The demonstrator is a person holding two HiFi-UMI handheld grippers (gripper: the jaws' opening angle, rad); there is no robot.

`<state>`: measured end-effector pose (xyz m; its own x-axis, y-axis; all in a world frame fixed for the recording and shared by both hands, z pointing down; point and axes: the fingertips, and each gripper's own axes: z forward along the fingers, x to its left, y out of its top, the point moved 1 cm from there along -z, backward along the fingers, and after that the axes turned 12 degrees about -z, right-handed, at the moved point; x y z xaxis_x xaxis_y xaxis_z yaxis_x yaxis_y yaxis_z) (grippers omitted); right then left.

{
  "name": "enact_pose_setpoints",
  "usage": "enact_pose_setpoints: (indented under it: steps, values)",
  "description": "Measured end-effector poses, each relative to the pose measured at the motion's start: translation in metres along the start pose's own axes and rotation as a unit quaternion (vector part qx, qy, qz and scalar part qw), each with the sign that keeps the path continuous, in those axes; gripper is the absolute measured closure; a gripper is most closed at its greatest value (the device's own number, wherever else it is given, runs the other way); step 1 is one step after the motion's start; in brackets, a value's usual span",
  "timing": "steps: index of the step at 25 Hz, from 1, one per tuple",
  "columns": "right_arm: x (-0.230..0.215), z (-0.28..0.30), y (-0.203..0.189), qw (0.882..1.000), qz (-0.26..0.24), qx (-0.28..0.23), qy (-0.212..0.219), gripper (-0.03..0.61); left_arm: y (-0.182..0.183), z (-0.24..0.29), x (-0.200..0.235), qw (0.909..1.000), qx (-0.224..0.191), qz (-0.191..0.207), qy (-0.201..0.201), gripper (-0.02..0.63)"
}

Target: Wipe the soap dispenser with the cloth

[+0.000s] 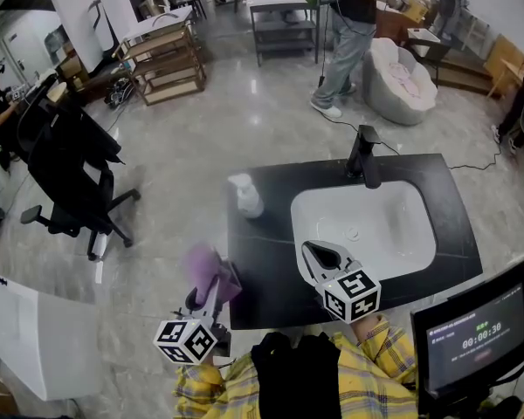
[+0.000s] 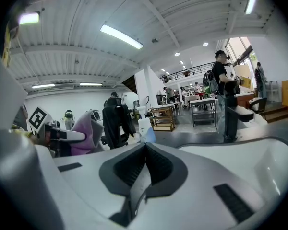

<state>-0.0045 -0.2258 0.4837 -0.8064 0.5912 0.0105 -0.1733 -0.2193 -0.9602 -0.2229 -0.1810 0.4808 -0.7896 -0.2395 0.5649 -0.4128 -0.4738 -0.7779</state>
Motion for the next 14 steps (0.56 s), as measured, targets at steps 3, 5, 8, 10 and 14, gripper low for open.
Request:
enact_pose_setpoints:
  steps: [3,5,8,10,14]
  values:
    - [0.004,0.002,0.0,1.0,-0.005,0.002,0.008,0.572,0.001,0.002,-0.001,1.0,-0.001,0.0,-0.001,0.532]
    - [0.007,0.003,0.0,1.0,-0.008,0.002,0.012,0.572,0.001,0.003,-0.002,1.0,0.0,0.001,-0.002,0.532]
    - [0.011,0.003,0.0,1.0,-0.013,0.004,0.017,0.572,0.0,0.005,-0.003,1.0,0.001,0.003,-0.005,0.532]
    - [0.012,0.004,-0.001,1.0,-0.016,0.006,0.019,0.572,0.0,0.006,-0.005,1.0,0.002,0.003,-0.006,0.532]
    - [0.014,0.005,0.0,0.999,-0.021,0.008,0.025,0.572,-0.001,0.01,-0.007,1.0,0.004,0.004,-0.007,0.532]
